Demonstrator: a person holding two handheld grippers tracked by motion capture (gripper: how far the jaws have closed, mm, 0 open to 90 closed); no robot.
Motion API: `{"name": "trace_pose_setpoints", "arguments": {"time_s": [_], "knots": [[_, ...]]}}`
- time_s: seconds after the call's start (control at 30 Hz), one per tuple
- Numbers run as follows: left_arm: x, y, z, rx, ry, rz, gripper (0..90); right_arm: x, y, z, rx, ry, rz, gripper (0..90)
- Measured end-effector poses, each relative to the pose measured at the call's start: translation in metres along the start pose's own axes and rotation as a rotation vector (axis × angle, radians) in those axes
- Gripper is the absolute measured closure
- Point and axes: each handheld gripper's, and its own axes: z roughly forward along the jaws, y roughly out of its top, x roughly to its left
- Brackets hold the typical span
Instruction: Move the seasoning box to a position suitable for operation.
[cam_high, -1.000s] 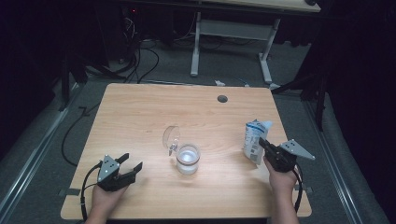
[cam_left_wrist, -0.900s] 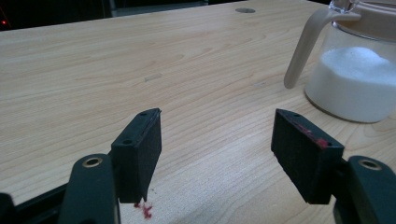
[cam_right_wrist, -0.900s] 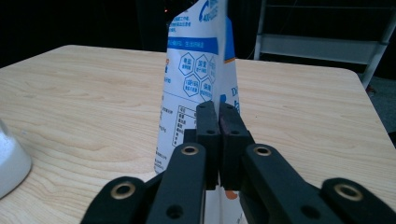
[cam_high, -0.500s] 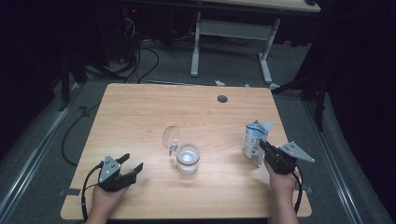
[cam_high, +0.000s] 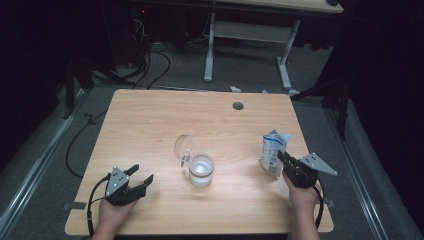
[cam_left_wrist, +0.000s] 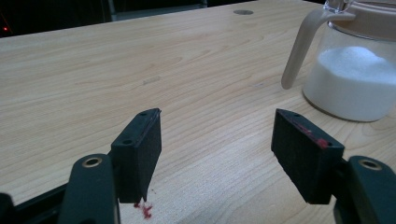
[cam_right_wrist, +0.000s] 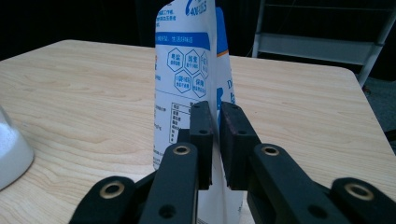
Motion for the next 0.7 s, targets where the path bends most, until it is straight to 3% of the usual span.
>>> {"name": "trace_pose_setpoints", "arguments": {"time_s": [0.7], "knots": [[-0.0014,0.0001,0.0009,0.009,-0.001,0.015,33.8,0.0044,0.0011,0.0044,0.021,-0.021,0.016,62.1]]}}
